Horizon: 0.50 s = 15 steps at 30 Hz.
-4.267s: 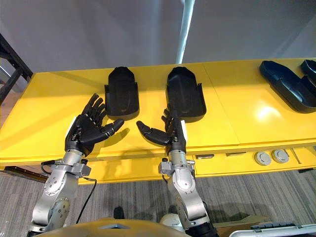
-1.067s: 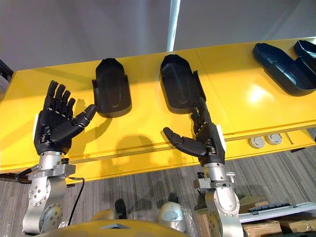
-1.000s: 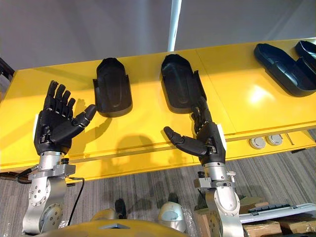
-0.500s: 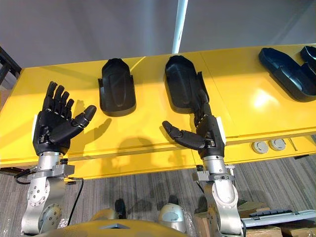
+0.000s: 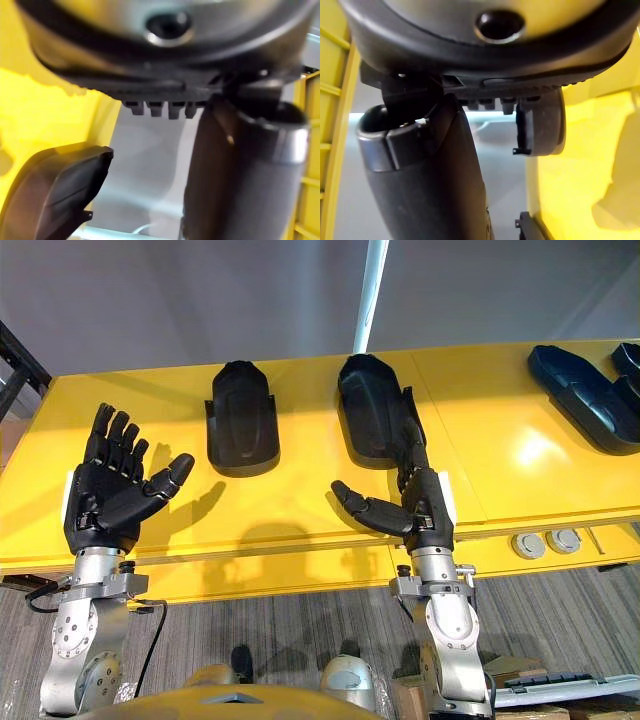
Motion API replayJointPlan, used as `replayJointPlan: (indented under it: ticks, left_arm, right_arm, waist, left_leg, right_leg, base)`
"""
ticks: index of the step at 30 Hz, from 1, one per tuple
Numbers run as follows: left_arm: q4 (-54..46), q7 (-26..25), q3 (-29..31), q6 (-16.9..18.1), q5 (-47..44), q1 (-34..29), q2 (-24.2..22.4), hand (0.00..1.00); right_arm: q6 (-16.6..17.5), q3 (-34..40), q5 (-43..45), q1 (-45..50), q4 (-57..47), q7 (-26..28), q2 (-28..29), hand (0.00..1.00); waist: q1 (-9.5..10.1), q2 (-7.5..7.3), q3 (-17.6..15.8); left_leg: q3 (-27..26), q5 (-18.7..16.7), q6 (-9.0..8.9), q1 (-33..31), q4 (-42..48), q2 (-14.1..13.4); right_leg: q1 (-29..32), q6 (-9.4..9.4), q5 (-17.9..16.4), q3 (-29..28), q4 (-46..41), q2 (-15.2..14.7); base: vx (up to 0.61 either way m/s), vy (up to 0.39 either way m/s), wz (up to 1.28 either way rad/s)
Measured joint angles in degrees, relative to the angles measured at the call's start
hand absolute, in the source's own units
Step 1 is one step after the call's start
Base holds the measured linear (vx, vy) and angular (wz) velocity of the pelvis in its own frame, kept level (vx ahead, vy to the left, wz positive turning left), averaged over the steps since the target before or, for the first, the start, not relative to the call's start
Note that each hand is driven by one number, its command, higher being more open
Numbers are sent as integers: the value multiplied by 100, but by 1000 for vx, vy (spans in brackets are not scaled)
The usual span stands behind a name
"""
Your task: Walk over and take three plastic housings, then place them on the shelf
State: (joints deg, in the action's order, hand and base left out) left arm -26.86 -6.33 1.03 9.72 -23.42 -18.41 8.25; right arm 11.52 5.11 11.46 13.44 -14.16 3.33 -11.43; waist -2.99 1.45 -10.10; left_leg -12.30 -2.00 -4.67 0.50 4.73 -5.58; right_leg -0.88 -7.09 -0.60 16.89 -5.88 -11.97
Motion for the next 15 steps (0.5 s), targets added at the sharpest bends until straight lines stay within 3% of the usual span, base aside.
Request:
replayJointPlan:
  ticks: [15]
  left_arm:
    - [118, 165, 4, 0, 130, 4, 68, 100]
  right_arm:
    - [-1, 59, -1, -322, 282, -127, -6, 100]
  waist:
    - [118, 0, 84]
  left_leg:
    - [116, 168, 1, 18, -208, 25]
  right_leg:
    - [-18, 3, 2, 112, 6, 1]
  base:
    - [-6, -5, 3]
